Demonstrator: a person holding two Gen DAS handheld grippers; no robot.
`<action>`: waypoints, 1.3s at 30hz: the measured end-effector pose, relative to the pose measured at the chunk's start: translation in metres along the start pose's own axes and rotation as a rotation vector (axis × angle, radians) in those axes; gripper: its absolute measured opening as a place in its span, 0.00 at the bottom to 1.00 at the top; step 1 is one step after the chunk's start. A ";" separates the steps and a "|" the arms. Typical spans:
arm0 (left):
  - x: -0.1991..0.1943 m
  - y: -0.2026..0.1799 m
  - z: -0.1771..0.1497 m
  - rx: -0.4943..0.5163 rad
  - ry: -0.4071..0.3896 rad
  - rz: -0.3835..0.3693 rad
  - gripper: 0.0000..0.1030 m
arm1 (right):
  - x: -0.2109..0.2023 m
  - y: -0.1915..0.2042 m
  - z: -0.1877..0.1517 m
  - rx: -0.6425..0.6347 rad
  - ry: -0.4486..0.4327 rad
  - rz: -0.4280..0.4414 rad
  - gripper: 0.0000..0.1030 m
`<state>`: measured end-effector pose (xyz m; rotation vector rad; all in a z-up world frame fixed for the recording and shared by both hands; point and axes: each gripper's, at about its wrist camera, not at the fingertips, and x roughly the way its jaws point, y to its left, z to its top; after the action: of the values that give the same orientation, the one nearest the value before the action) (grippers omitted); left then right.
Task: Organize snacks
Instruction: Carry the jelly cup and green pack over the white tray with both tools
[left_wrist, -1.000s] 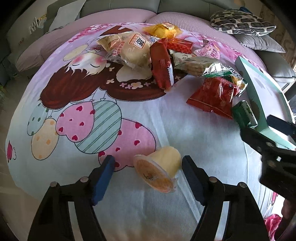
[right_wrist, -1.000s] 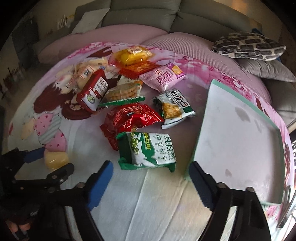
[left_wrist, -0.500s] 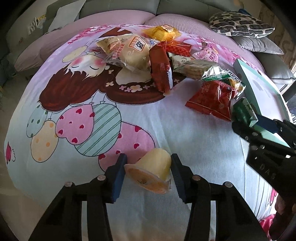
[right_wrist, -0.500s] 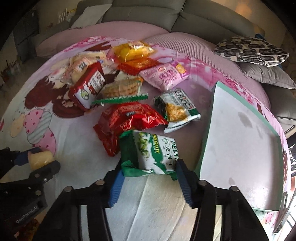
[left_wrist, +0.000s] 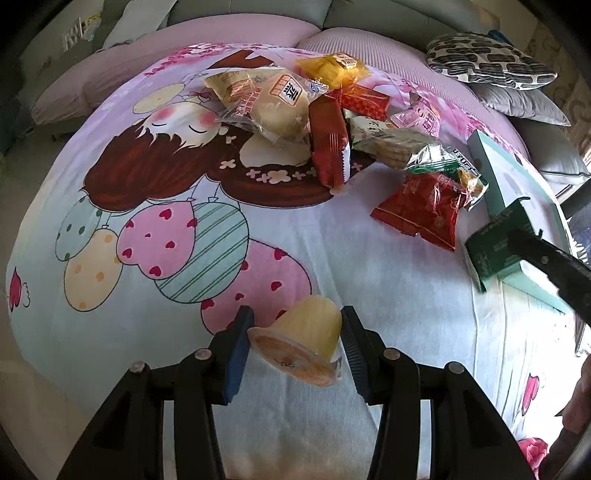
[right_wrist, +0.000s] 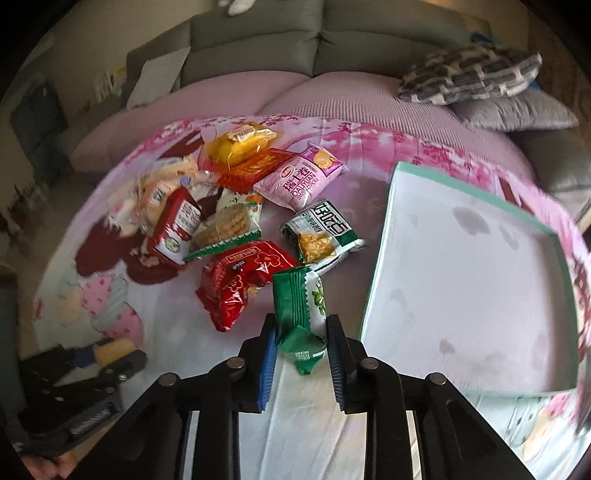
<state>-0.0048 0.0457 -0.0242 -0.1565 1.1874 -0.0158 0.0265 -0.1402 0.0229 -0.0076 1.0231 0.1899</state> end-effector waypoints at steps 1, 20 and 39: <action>-0.001 0.001 0.000 0.001 0.006 0.006 0.48 | -0.004 -0.001 0.000 0.014 -0.002 0.009 0.26; -0.079 -0.070 0.092 0.069 -0.166 -0.103 0.48 | -0.077 -0.040 0.027 0.206 -0.194 -0.047 0.26; -0.022 -0.253 0.112 0.368 -0.156 -0.251 0.48 | -0.065 -0.204 0.033 0.579 -0.303 -0.233 0.27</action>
<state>0.1080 -0.1895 0.0700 0.0183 0.9853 -0.4327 0.0541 -0.3483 0.0783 0.4148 0.7372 -0.3141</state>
